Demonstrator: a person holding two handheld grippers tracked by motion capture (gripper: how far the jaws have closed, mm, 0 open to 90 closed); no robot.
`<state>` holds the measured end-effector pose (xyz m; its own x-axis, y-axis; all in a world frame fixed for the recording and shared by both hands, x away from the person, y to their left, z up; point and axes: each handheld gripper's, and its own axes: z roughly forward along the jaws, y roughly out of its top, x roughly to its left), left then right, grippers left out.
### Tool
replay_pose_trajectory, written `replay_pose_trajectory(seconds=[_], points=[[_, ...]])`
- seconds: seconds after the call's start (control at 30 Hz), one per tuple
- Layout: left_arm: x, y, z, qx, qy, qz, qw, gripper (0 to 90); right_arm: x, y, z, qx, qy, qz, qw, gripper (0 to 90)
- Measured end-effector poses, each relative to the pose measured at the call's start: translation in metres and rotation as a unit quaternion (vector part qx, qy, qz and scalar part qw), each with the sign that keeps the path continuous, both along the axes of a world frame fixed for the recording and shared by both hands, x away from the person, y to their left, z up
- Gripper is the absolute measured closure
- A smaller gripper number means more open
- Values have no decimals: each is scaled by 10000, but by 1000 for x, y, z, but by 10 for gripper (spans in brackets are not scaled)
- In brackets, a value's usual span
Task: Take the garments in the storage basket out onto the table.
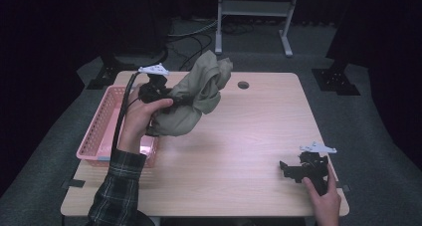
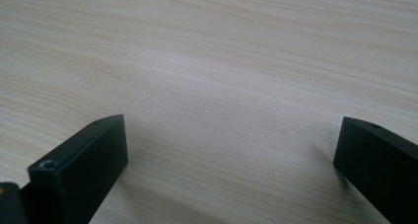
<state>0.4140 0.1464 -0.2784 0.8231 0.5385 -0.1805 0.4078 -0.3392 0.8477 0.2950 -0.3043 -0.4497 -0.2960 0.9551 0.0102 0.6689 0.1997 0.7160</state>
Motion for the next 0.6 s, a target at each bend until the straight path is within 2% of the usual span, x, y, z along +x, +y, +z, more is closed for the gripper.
replay_pose_trajectory(seconds=[0.27,0.6], points=[[0,-18,-5,48,0,-92,9999,556,0,0,0,0,0,-2,10000,0],[2,-44,-19,244,61,-222,9994,556,0,0,0,-3,-4,5,10000,0]])
